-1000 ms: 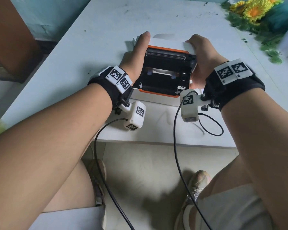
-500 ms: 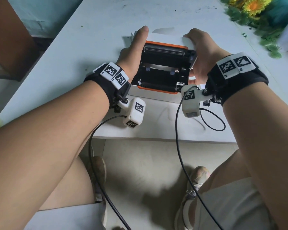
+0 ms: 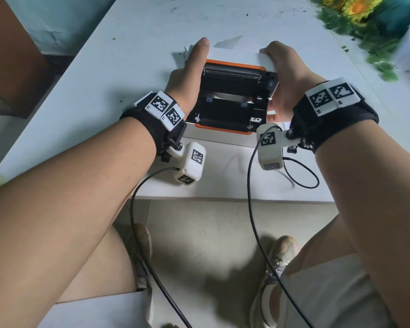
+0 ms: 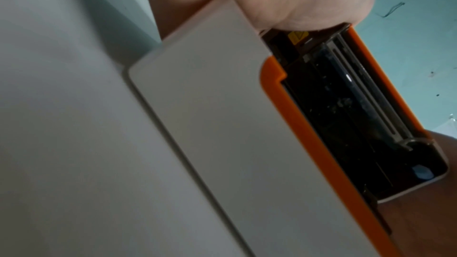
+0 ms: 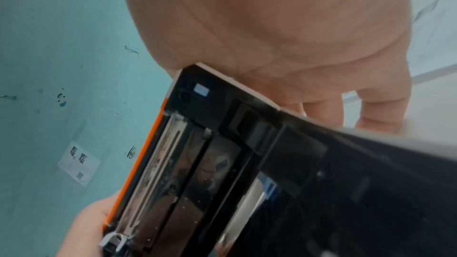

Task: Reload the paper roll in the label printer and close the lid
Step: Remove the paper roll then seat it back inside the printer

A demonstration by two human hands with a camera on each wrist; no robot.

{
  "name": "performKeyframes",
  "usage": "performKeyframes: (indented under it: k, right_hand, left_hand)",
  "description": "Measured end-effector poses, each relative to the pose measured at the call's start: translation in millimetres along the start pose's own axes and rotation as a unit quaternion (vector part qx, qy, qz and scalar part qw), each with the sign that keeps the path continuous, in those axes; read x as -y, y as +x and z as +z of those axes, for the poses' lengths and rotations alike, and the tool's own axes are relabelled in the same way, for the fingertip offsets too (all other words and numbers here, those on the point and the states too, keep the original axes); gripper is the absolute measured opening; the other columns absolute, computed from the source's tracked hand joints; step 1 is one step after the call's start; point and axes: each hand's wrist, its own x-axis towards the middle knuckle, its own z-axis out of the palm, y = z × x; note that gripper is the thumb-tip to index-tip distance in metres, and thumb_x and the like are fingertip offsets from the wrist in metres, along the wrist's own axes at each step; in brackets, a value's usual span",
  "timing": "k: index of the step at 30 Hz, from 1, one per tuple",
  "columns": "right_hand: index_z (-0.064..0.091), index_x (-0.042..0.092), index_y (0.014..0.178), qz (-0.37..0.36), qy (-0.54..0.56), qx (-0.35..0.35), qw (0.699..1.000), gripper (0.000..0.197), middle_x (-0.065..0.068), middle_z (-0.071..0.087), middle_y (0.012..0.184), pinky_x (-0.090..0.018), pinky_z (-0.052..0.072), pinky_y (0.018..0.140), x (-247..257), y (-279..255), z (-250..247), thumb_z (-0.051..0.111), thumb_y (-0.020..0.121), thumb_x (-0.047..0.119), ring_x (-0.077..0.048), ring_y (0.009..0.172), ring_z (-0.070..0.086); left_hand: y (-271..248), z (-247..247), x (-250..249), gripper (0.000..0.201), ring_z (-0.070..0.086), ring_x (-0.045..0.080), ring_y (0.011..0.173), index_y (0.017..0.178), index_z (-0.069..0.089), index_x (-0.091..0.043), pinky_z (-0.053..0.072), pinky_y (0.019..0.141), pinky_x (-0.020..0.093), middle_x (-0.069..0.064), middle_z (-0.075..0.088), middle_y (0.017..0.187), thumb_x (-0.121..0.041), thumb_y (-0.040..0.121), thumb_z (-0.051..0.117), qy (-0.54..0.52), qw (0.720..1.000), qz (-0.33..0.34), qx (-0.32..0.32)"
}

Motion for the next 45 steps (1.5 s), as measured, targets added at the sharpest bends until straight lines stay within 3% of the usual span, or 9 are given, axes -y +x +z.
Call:
performKeyframes:
  k: [5, 9, 16, 19, 25, 31, 33, 38, 45]
  right_hand:
    - [0.066, 0.024, 0.1, 0.005, -0.01, -0.011, 1.0, 0.029, -0.003, 0.082, 0.103, -0.057, 0.054, 0.108, -0.9, -1.5, -0.6, 0.058, 0.093, 0.051, -0.031, 0.114, 0.081]
    - [0.069, 0.022, 0.1, 0.005, -0.001, 0.002, 1.0, 0.03, -0.007, 0.079, 0.13, -0.058, 0.053, 0.108, -2.3, -3.6, 0.1, 0.057, 0.095, 0.049, -0.032, 0.117, 0.08]
    - [0.071, 0.02, 0.112, 0.015, 0.021, 0.031, 0.999, 0.039, -0.01, 0.073, 0.144, -0.064, 0.051, 0.109, -3.9, 3.1, -3.5, 0.063, 0.087, 0.049, -0.036, 0.124, 0.077]
    - [0.069, 0.02, 0.108, 0.017, 0.02, 0.028, 0.999, 0.038, -0.007, 0.08, 0.131, -0.063, 0.051, 0.109, -4.4, 5.5, -4.1, 0.064, 0.085, 0.05, -0.036, 0.128, 0.074]
    - [0.065, 0.02, 0.104, 0.007, 0.023, 0.021, 1.0, 0.032, -0.005, 0.073, 0.109, -0.063, 0.052, 0.109, -4.7, 8.4, -3.7, 0.061, 0.089, 0.048, -0.035, 0.127, 0.075]
    - [0.064, 0.021, 0.1, 0.004, 0.024, 0.013, 1.0, 0.028, -0.004, 0.081, 0.119, -0.064, 0.051, 0.11, -4.8, 7.7, -2.0, 0.06, 0.092, 0.047, -0.036, 0.122, 0.078]
    - [0.066, 0.021, 0.102, 0.005, 0.018, 0.011, 1.0, 0.029, -0.006, 0.082, 0.126, -0.064, 0.052, 0.108, -4.3, 6.9, -1.9, 0.06, 0.092, 0.047, -0.035, 0.121, 0.078]
    - [0.067, 0.022, 0.102, 0.002, 0.021, 0.006, 1.0, 0.029, -0.004, 0.075, 0.106, -0.06, 0.054, 0.106, -3.3, 6.3, -1.9, 0.058, 0.095, 0.049, -0.033, 0.122, 0.078]
    - [0.068, 0.02, 0.103, -0.001, 0.037, 0.006, 0.999, 0.031, -0.006, 0.08, 0.107, -0.059, 0.055, 0.107, -5.8, 7.7, 0.0, 0.059, 0.091, 0.048, -0.035, 0.12, 0.079]
  left_hand:
    - [5.6, -4.7, 7.5, 0.119, 0.069, 0.022, 0.128, 0.135, 0.071, -0.039, 0.05, 0.114, 0.051, -0.003, 0.076, 0.134, -0.109, 0.039, 0.062, -0.023, 0.999, 0.0, 0.027]
    - [2.5, -8.3, 4.0, 0.105, 0.075, 0.025, 0.12, 0.129, 0.075, -0.039, 0.056, 0.107, 0.052, -0.002, 0.081, 0.123, -0.101, 0.044, 0.071, -0.034, 0.997, -0.006, 0.069]
    - [2.5, -4.3, 3.1, 0.1, 0.075, 0.021, 0.12, 0.129, 0.075, -0.036, 0.055, 0.109, 0.049, -0.004, 0.081, 0.123, -0.099, 0.051, 0.069, -0.037, 0.998, 0.004, 0.048]
    - [5.2, -2.5, 6.0, 0.115, 0.072, 0.02, 0.123, 0.132, 0.072, -0.036, 0.052, 0.112, 0.048, -0.006, 0.079, 0.127, -0.105, 0.04, 0.067, -0.036, 0.999, 0.007, 0.028]
    - [-7.7, -1.4, -4.1, 0.103, 0.065, 0.011, 0.123, 0.136, 0.063, -0.037, 0.046, 0.114, 0.04, -0.009, 0.071, 0.131, -0.098, 0.054, 0.053, 0.003, 0.999, 0.036, 0.02]
    - [-5.7, -2.7, -0.5, 0.098, 0.07, 0.013, 0.121, 0.129, 0.067, -0.039, 0.051, 0.111, 0.043, -0.009, 0.077, 0.126, -0.101, 0.053, 0.061, -0.002, 0.999, 0.029, 0.018]
    - [-7.3, -2.8, -2.8, 0.091, 0.069, 0.008, 0.115, 0.124, 0.067, -0.041, 0.05, 0.106, 0.038, -0.009, 0.075, 0.121, -0.103, 0.058, 0.057, 0.009, 1.0, 0.023, 0.017]
    - [-14.2, 0.0, -12.4, 0.052, 0.054, -0.002, 0.085, 0.094, 0.058, -0.045, 0.045, 0.08, 0.022, -0.016, 0.057, 0.096, -0.092, 0.073, 0.05, 0.018, 1.0, 0.008, 0.023]
    - [-10.2, 2.1, -10.6, 0.049, 0.057, 0.008, 0.081, 0.094, 0.063, -0.033, 0.046, 0.079, 0.026, -0.006, 0.06, 0.099, -0.081, 0.094, 0.05, 0.031, 0.999, 0.004, -0.016]
